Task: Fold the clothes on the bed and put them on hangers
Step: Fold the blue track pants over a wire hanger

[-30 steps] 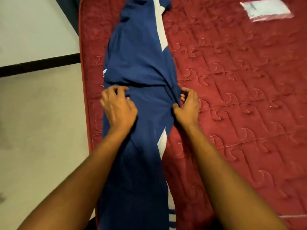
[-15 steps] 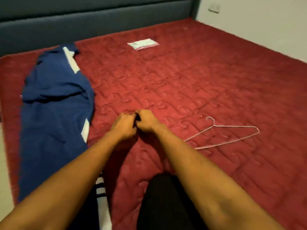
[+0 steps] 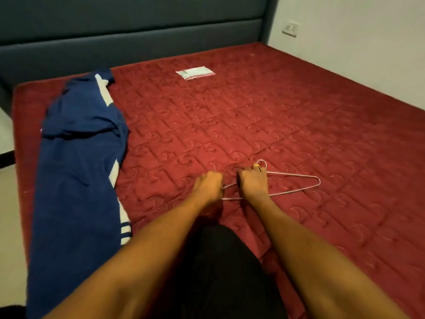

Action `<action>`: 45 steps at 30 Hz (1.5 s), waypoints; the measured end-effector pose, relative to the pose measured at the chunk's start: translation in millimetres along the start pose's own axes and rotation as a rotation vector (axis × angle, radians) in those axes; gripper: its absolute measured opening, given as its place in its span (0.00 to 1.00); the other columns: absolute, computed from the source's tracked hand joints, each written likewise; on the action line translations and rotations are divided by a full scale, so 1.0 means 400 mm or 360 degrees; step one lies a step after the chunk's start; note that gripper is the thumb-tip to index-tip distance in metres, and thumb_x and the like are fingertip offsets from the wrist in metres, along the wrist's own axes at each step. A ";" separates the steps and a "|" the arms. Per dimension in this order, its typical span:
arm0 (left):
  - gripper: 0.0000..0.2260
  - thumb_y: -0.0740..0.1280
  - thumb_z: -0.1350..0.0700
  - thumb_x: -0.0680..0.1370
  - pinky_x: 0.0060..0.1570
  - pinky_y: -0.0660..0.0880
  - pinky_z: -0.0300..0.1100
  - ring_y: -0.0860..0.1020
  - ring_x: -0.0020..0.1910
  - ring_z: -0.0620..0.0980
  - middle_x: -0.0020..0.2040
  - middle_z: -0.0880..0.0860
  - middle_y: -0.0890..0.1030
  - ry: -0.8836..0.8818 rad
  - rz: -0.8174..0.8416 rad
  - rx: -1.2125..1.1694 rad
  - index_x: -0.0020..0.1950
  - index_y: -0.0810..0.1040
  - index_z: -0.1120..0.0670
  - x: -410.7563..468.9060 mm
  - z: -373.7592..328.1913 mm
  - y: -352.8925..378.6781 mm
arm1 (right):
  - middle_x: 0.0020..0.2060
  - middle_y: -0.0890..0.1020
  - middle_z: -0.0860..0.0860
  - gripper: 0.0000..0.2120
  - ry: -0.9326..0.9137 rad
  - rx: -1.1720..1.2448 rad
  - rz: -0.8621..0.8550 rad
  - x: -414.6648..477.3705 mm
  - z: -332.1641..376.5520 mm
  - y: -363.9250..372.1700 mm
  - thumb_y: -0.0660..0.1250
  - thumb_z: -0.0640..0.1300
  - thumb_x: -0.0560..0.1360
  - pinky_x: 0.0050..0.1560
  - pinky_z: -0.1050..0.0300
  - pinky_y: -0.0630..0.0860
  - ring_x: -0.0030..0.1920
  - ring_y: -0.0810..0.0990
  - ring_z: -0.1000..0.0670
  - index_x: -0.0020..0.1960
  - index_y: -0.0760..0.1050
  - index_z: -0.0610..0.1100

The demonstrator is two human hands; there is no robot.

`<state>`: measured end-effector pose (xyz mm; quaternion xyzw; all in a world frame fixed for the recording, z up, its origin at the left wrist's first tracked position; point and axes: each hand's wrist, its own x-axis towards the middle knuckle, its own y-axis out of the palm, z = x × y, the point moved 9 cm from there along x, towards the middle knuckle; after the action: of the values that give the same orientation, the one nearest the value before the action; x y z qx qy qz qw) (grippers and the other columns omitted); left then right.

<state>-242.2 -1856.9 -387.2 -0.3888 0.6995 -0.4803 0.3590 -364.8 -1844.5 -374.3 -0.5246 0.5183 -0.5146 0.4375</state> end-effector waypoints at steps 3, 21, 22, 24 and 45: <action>0.08 0.65 0.60 0.74 0.46 0.79 0.53 0.82 0.48 0.62 0.47 0.58 0.83 -0.0129 -0.0162 -0.0249 0.51 0.78 0.52 -0.043 0.165 -0.079 | 0.52 0.85 0.46 0.10 -0.0282 0.0003 0.0053 0.051 0.135 -0.046 0.64 0.42 0.78 0.60 0.45 0.68 0.58 0.80 0.40 0.58 0.77 0.47; 0.08 0.72 0.72 0.75 0.38 0.83 0.39 0.85 0.35 0.55 0.40 0.60 0.85 -0.0874 -0.0631 -0.0783 0.47 0.86 0.60 -0.977 0.830 -0.315 | 0.63 0.80 0.45 0.14 -0.1825 -0.0473 0.0156 -0.528 1.007 -0.361 0.60 0.38 0.82 0.48 0.51 0.74 0.61 0.81 0.40 0.66 0.76 0.44; 0.08 0.73 0.71 0.74 0.39 0.83 0.40 0.85 0.35 0.53 0.39 0.58 0.86 -0.0876 -0.0544 -0.0775 0.46 0.86 0.59 -1.008 0.823 -0.290 | 0.63 0.79 0.45 0.14 -0.1883 -0.0500 0.0289 -0.596 1.017 -0.337 0.61 0.39 0.82 0.48 0.51 0.74 0.61 0.81 0.40 0.67 0.76 0.43; 0.09 0.74 0.71 0.73 0.39 0.83 0.40 0.86 0.36 0.52 0.36 0.55 0.86 -0.0894 -0.0385 -0.0764 0.43 0.86 0.58 -1.058 0.811 -0.234 | 0.60 0.79 0.43 0.12 -0.1920 -0.0422 0.0502 -0.680 1.024 -0.312 0.64 0.39 0.81 0.48 0.52 0.75 0.59 0.81 0.39 0.64 0.76 0.40; 0.07 0.80 0.50 0.69 0.37 0.81 0.42 0.81 0.26 0.42 0.30 0.46 0.83 -0.0775 0.0508 0.0054 0.38 0.85 0.50 -1.175 0.699 -0.031 | 0.45 0.86 0.46 0.07 -0.1513 0.0063 0.0649 -0.553 0.917 -0.084 0.67 0.42 0.71 0.44 0.53 0.80 0.47 0.84 0.41 0.45 0.84 0.45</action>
<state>212.1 -1551.8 -393.4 -0.3715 0.6370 -0.3219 0.5937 17.3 -1649.1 -392.2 -0.5804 0.3442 -0.1333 0.7259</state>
